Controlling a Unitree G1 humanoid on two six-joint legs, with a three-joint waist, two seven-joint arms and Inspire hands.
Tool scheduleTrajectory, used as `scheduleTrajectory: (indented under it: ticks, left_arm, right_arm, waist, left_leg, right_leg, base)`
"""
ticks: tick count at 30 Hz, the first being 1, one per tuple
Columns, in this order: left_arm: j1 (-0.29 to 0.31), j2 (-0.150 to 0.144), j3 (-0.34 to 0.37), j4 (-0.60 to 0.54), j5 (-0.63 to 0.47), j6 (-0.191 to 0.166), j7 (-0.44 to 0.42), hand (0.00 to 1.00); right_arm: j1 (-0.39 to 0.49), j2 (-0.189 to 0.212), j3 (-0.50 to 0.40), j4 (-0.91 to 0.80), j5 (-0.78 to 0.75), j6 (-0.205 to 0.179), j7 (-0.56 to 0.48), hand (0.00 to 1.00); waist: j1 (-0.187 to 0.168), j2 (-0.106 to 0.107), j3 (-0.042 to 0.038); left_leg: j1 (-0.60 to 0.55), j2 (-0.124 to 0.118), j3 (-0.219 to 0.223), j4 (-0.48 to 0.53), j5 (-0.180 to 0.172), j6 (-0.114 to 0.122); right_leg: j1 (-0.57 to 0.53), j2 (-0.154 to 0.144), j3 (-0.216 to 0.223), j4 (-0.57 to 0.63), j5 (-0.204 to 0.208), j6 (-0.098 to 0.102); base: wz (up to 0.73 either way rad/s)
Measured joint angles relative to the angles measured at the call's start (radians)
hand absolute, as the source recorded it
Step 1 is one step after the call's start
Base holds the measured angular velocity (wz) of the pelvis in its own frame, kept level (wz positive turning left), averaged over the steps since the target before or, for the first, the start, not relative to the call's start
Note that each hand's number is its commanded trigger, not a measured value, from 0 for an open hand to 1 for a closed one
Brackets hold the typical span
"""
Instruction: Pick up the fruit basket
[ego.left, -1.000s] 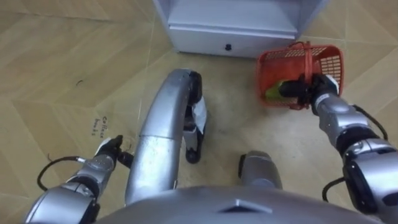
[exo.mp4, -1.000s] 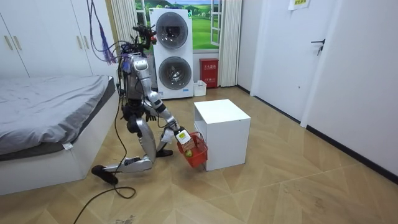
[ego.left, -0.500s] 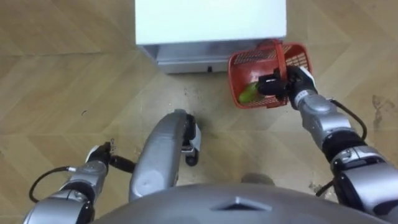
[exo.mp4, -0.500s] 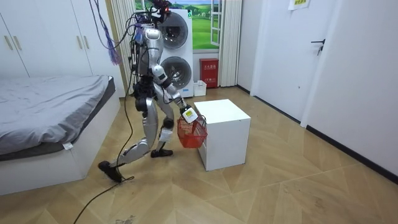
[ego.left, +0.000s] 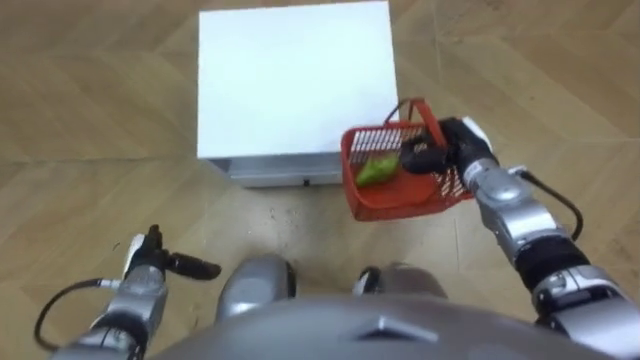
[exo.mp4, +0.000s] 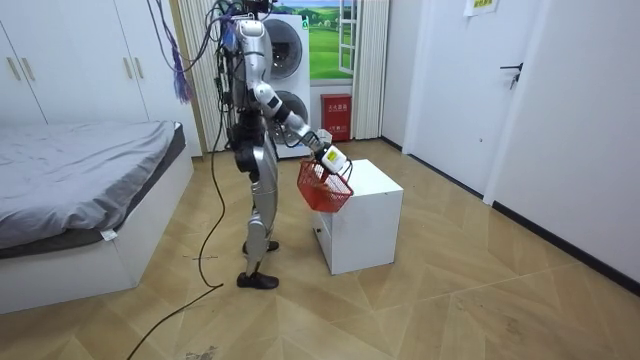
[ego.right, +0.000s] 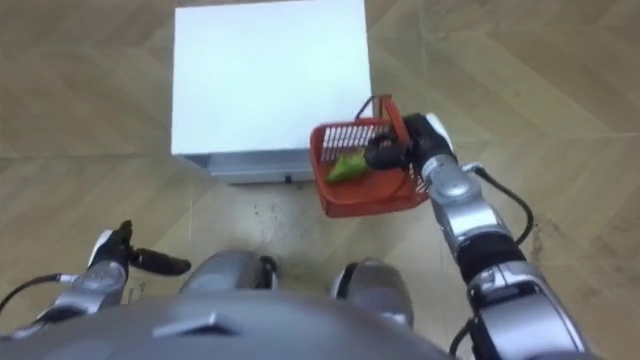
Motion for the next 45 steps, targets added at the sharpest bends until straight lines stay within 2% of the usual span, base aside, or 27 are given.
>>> scheduleTrajectory:
  ticks: [2, 5, 9, 12, 15, 31, 33, 35, 37, 38, 39, 40, 42, 43, 45]
  left_arm:
    - [0.026, -0.003, 0.014, -0.001, 0.038, 0.012, -0.002, 0.00]
    - [0.049, -0.013, 0.043, -0.003, 0.100, 0.033, -0.004, 0.00]
    - [0.058, -0.018, 0.047, -0.026, 0.132, 0.040, -0.004, 0.00]
    - [0.060, -0.020, 0.048, -0.035, 0.146, 0.044, -0.005, 0.00]
    - [0.070, -0.020, 0.048, -0.045, 0.151, 0.054, -0.011, 0.00]
    - [0.092, -0.022, 0.072, -0.052, 0.190, 0.075, -0.041, 0.00]
    - [0.101, -0.022, 0.076, -0.052, 0.189, 0.090, -0.043, 0.00]
    - [0.110, -0.023, 0.076, -0.051, 0.185, 0.094, -0.052, 0.00]
    - [0.101, -0.026, 0.076, -0.051, 0.186, 0.092, -0.074, 0.00]
    - [0.099, -0.028, 0.076, -0.051, 0.186, 0.090, -0.079, 0.00]
    - [0.090, -0.034, 0.076, -0.051, 0.186, 0.087, -0.083, 0.00]
    - [0.083, -0.036, 0.076, -0.051, 0.186, 0.087, -0.083, 0.00]
    - [0.079, -0.039, 0.073, -0.051, 0.186, 0.088, -0.085, 0.00]
    - [0.080, -0.040, 0.073, -0.050, 0.186, 0.088, -0.086, 0.00]
    - [0.072, -0.037, 0.078, -0.051, 0.186, 0.087, -0.086, 0.00]
  right_arm:
    - [0.011, 0.000, 0.000, -0.039, -0.007, 0.002, 0.010, 1.00]
    - [0.047, -0.006, 0.000, -0.153, -0.002, 0.001, 0.015, 1.00]
    - [0.050, 0.005, 0.000, -0.251, 0.024, -0.040, 0.010, 1.00]
    - [0.052, 0.011, 0.001, -0.258, 0.024, -0.046, 0.006, 1.00]
    - [0.053, 0.011, 0.001, -0.257, 0.024, -0.046, 0.006, 1.00]
    - [0.052, 0.030, 0.010, -0.305, 0.015, -0.046, 0.008, 1.00]
    - [0.053, 0.044, 0.016, -0.305, 0.016, -0.036, 0.007, 1.00]
    - [0.053, 0.055, 0.017, -0.305, 0.018, -0.031, 0.012, 1.00]
    - [0.050, 0.052, 0.017, -0.300, 0.017, -0.031, 0.018, 1.00]
    - [0.051, 0.051, 0.017, -0.294, 0.018, -0.031, 0.019, 1.00]
    - [0.053, 0.046, 0.015, -0.277, 0.018, -0.029, 0.020, 1.00]
    - [0.053, 0.047, 0.014, -0.275, 0.018, -0.028, 0.019, 1.00]
    - [0.064, 0.054, 0.018, -0.272, 0.019, -0.016, 0.023, 1.00]
    - [0.066, 0.056, 0.020, -0.272, 0.020, -0.016, 0.026, 1.00]
    - [0.066, 0.056, 0.023, -0.260, 0.020, -0.016, 0.031, 1.00]
  waist:
    - [0.001, -0.003, -0.0013]
    - [0.005, -0.007, -0.0022]
    - [0.004, -0.008, -0.0033]
    - [0.005, -0.011, -0.0056]
    - [0.005, -0.013, -0.0065]
    - [0.032, -0.017, -0.0071]
    - [0.033, -0.025, -0.0013]
    - [0.034, -0.026, 0.0010]
    - [0.046, -0.023, 0.0026]
    - [0.044, -0.021, 0.0024]
    - [0.043, -0.015, -0.0017]
    - [0.044, -0.014, -0.0006]
    - [0.054, -0.014, 0.0006]
    - [0.054, -0.014, 0.0007]
    - [0.059, -0.009, 0.0034]
  left_leg:
    - [0.019, 0.003, 0.000, -0.013, 0.000, 0.000]
    - [0.048, 0.000, -0.001, -0.057, 0.001, 0.001]
    - [0.075, -0.007, -0.014, -0.071, 0.003, 0.005]
    - [0.100, -0.009, -0.030, -0.085, 0.004, 0.005]
    - [0.101, -0.010, -0.035, -0.085, 0.004, 0.005]
    - [0.120, -0.012, -0.031, -0.084, 0.004, 0.005]
    - [0.115, -0.016, -0.003, -0.043, 0.003, 0.005]
    - [0.119, -0.022, 0.005, -0.026, 0.003, 0.005]
    - [0.102, -0.028, 0.041, -0.014, -0.003, 0.016]
    - [0.098, -0.029, 0.047, -0.020, -0.004, 0.020]
    - [0.102, -0.034, 0.057, -0.033, -0.007, 0.029]
    - [0.100, -0.038, 0.059, -0.036, -0.009, 0.034]
    - [0.103, -0.061, 0.062, -0.034, -0.004, 0.046]
    - [0.107, -0.064, 0.065, -0.033, -0.002, 0.049]
    - [0.117, -0.082, 0.099, -0.032, -0.016, 0.076]
  right_leg:
    - [0.037, 0.016, -0.002, -0.051, 0.018, 0.004]
    - [0.062, 0.018, -0.013, -0.080, 0.025, 0.011]
    - [0.096, 0.013, -0.030, -0.091, 0.025, 0.011]
    - [0.127, 0.013, -0.053, -0.099, 0.025, 0.011]
    - [0.132, 0.013, -0.057, -0.103, 0.025, 0.011]
    - [0.159, 0.010, -0.054, -0.114, 0.025, 0.012]
    - [0.175, -0.004, -0.047, -0.114, 0.025, 0.012]
    - [0.186, -0.013, -0.053, -0.109, 0.025, 0.013]
    - [0.164, -0.030, -0.052, -0.071, 0.020, 0.020]
    - [0.157, -0.034, -0.051, -0.059, 0.018, 0.023]
    - [0.130, -0.042, -0.045, -0.022, 0.011, 0.036]
    - [0.114, -0.051, -0.042, 0.002, 0.006, 0.043]
    - [0.059, -0.082, -0.038, 0.116, 0.001, 0.050]
    - [0.049, -0.094, -0.037, 0.141, 0.001, 0.051]
    - [0.000, -0.136, -0.033, 0.258, 0.004, 0.054]
  base:
    - [0.00]
    - [0.07]
    - [0.13]
    - [0.19]
    - [0.09]
    - [0.01]
    - [0.00]
    - [0.00]
    - [0.00]
    - [0.10]
    - [0.19]
    - [0.15]
    - [-0.02]
    - [-0.05]
    - [0.04]
